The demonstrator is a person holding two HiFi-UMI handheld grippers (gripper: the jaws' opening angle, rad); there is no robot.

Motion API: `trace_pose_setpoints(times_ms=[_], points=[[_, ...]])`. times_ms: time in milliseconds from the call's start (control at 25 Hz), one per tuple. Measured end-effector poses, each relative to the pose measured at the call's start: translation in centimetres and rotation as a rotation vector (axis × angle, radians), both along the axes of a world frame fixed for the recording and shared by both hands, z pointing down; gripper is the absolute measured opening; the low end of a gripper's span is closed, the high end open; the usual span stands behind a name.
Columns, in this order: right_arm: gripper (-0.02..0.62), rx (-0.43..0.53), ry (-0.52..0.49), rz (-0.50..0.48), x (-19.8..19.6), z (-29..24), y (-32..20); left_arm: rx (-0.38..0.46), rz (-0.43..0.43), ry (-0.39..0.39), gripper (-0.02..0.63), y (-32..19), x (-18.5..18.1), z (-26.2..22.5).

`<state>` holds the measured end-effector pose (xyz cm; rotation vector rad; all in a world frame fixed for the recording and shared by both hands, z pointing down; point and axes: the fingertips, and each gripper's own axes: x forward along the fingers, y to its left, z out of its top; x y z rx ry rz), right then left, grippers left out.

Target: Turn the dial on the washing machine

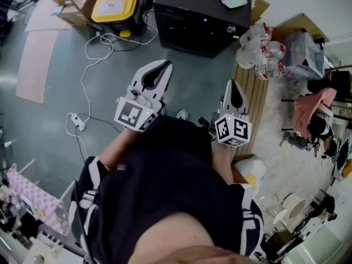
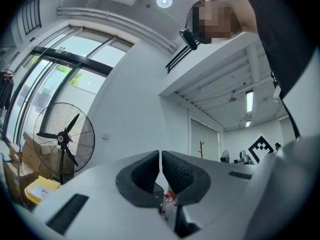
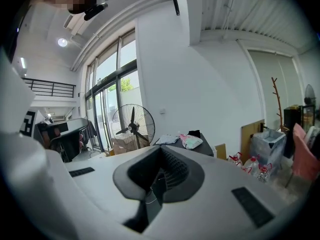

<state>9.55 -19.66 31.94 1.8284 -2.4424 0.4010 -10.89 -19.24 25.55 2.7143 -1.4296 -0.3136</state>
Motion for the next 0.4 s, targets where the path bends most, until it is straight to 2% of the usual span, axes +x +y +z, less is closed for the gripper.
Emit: trace_pose_setpoints(times_ms=[400], points=[[0.025, -0.011, -0.029, -0.006, -0.7, 0.2, -0.1, 0.004, -0.019, 0.001, 0.035, -0.7, -1.2, -0.1]])
